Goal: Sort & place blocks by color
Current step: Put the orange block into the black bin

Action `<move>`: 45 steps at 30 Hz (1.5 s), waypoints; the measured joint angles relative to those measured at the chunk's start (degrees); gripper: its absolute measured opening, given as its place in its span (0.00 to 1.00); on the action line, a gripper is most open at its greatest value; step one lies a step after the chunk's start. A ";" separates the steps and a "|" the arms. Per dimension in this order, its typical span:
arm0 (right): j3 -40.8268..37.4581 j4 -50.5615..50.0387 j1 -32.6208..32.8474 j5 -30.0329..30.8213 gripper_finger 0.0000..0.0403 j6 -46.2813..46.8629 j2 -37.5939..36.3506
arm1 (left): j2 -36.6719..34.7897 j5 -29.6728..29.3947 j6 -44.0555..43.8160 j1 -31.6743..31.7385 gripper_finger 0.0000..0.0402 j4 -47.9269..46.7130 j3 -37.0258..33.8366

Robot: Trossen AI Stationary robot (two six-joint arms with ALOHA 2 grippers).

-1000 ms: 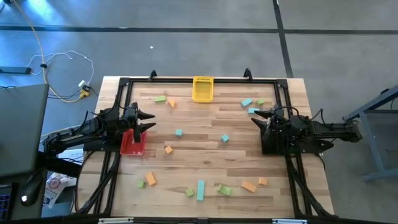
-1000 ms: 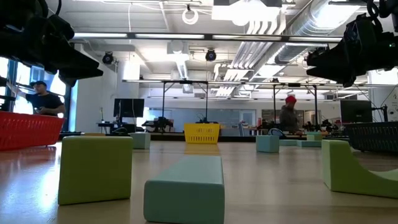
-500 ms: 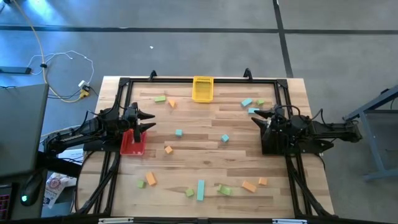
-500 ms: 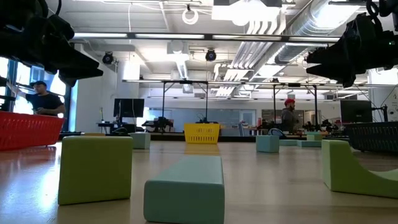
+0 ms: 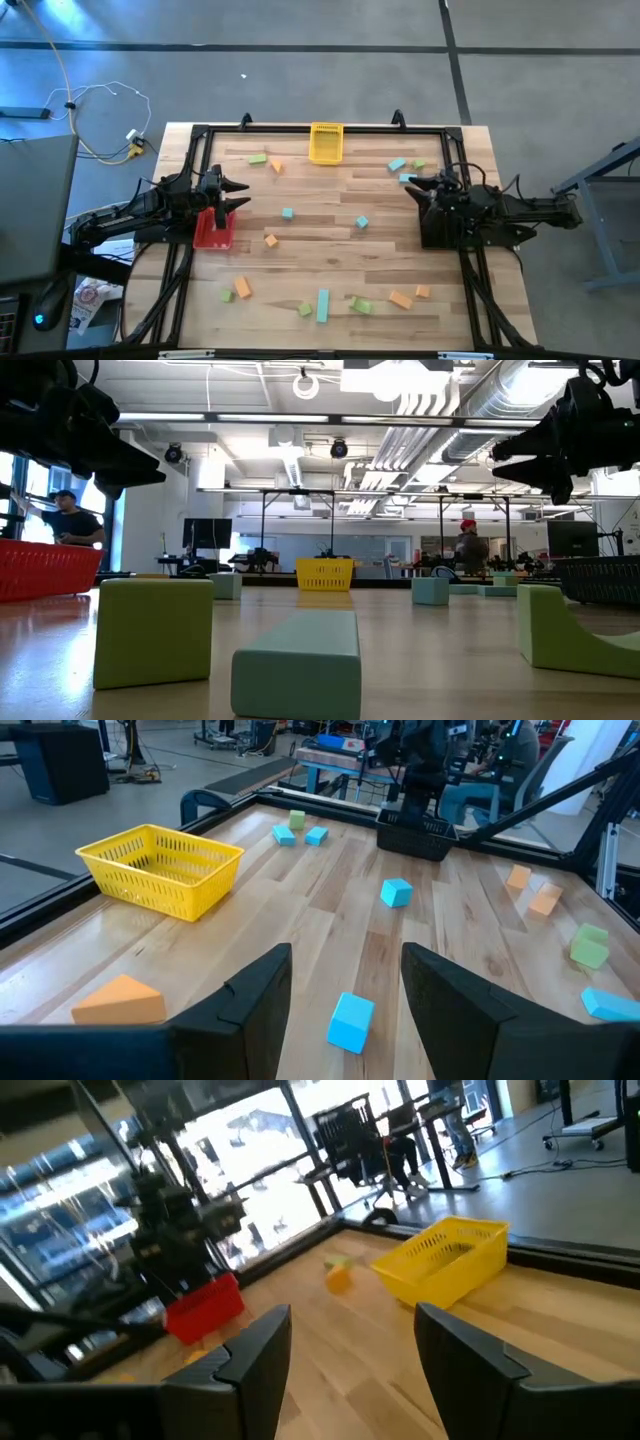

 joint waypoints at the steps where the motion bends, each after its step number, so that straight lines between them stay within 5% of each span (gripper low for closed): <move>1: 0.00 0.87 0.01 -0.22 0.49 -0.03 0.00 | -0.02 0.00 -0.02 -0.02 0.45 0.00 0.00; 19: 5.32 11.68 0.07 -11.68 0.49 1.55 3.69 | 0.00 0.00 0.00 -0.02 0.45 0.02 0.01; 29: 19.34 -4.85 0.07 -15.31 0.49 7.25 22.74 | -0.01 0.00 -0.04 -0.01 0.45 0.02 0.00; 36: 29.59 -13.62 1.56 -25.03 0.49 17.60 38.30 | -0.01 0.00 -0.04 -0.01 0.45 0.02 0.00; 45: 44.09 -26.93 10.48 -23.71 0.49 23.15 55.63 | -0.02 0.00 0.08 0.00 0.45 0.02 0.02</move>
